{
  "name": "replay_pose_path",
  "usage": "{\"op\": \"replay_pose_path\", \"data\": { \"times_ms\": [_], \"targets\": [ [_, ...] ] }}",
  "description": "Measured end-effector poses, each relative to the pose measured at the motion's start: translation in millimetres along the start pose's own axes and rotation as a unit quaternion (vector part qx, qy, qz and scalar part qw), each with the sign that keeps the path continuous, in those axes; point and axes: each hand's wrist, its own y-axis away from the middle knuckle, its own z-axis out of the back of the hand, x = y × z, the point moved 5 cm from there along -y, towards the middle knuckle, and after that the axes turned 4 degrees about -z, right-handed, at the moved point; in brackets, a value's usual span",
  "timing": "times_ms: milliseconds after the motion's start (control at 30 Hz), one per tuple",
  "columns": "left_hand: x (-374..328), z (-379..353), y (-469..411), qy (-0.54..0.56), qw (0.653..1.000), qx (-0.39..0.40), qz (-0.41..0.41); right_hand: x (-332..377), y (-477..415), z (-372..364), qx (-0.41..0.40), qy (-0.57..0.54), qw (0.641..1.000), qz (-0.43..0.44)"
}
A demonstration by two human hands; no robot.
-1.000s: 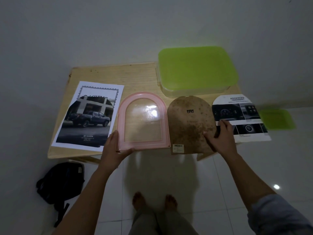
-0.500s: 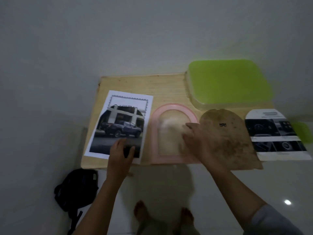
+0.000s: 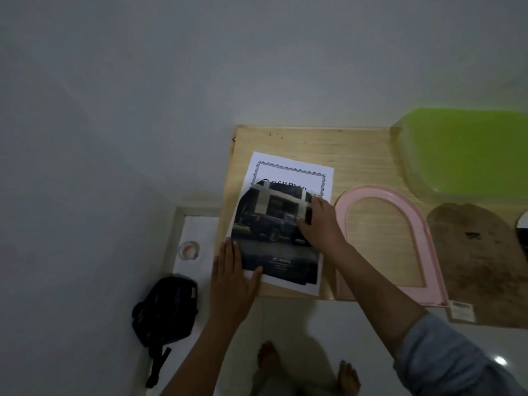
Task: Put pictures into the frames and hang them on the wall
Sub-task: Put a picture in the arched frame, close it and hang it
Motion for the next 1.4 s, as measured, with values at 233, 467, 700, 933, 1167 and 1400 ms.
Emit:
{"op": "replay_pose_path", "data": {
  "times_ms": [233, 467, 700, 933, 1167, 1400],
  "targets": [
    [4, -5, 2, -0.002, 1.000, -0.005, -0.003, 0, -5, 23, -0.038, -0.217, 0.970, -0.108],
    [6, -7, 4, 0.017, 1.000, 0.005, 0.003, -12, 17, 18, 0.045, -0.257, 0.963, -0.072],
    [-3, 11, 0, 0.141, 0.989, -0.017, 0.025, -10, 18, 38, 0.004, -0.297, 0.953, -0.062],
    [-115, 50, -11, 0.135, 0.974, -0.053, -0.175, -9, 28, 86, -0.017, -0.408, 0.911, -0.054],
    [-199, 59, -14, 0.070, 0.946, -0.091, -0.302, -36, 35, 139, -0.038, -0.467, 0.878, -0.094],
    [-228, 60, -16, 0.178, 0.944, -0.082, -0.264, -50, 46, 174, -0.038, -0.508, 0.857, -0.075]
  ]
}}
